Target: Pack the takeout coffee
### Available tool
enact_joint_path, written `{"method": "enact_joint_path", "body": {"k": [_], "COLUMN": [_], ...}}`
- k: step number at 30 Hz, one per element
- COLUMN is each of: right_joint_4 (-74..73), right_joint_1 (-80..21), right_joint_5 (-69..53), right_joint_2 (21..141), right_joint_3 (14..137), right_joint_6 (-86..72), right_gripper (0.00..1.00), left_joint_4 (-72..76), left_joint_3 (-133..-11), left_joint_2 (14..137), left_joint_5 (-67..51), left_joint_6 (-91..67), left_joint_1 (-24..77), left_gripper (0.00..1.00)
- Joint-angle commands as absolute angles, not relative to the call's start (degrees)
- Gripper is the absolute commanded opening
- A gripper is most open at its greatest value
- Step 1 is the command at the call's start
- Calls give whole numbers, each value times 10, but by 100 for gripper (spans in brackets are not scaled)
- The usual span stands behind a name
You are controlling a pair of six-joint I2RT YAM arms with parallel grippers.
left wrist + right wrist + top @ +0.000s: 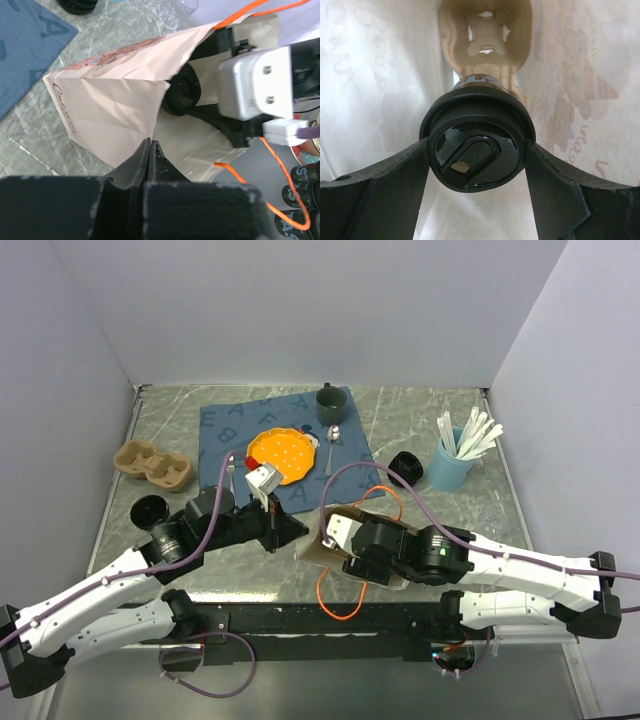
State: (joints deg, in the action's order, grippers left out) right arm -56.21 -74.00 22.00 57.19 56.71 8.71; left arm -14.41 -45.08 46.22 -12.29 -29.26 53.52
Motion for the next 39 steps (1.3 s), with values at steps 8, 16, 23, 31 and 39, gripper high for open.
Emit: {"method": "enact_joint_path", "body": {"k": [8, 16, 23, 31, 39], "right_joint_4": [-544, -554, -566, -535, -491], "right_joint_1": [-724, -672, -672, -713, -715], "right_joint_5": [229, 215, 185, 211, 243], "right_joint_2": [582, 576, 576, 573, 589], "right_joint_3": [634, 633, 597, 577, 547], "right_joint_6": [119, 140, 138, 120, 152], "right_gripper": [38, 38, 37, 35, 37], "left_joint_4": [-123, -111, -108, -102, -33], "left_joint_3": [-475, -456, -453, -465, -476], "left_joint_2": [455, 445, 434, 437, 483], "left_joint_5": [-116, -109, -97, -10, -2], "left_joint_6": [-288, -294, -331, -345, -258], "left_joint_1": [551, 555, 556, 570, 570], "left_gripper": [1, 1, 1, 1, 1]}}
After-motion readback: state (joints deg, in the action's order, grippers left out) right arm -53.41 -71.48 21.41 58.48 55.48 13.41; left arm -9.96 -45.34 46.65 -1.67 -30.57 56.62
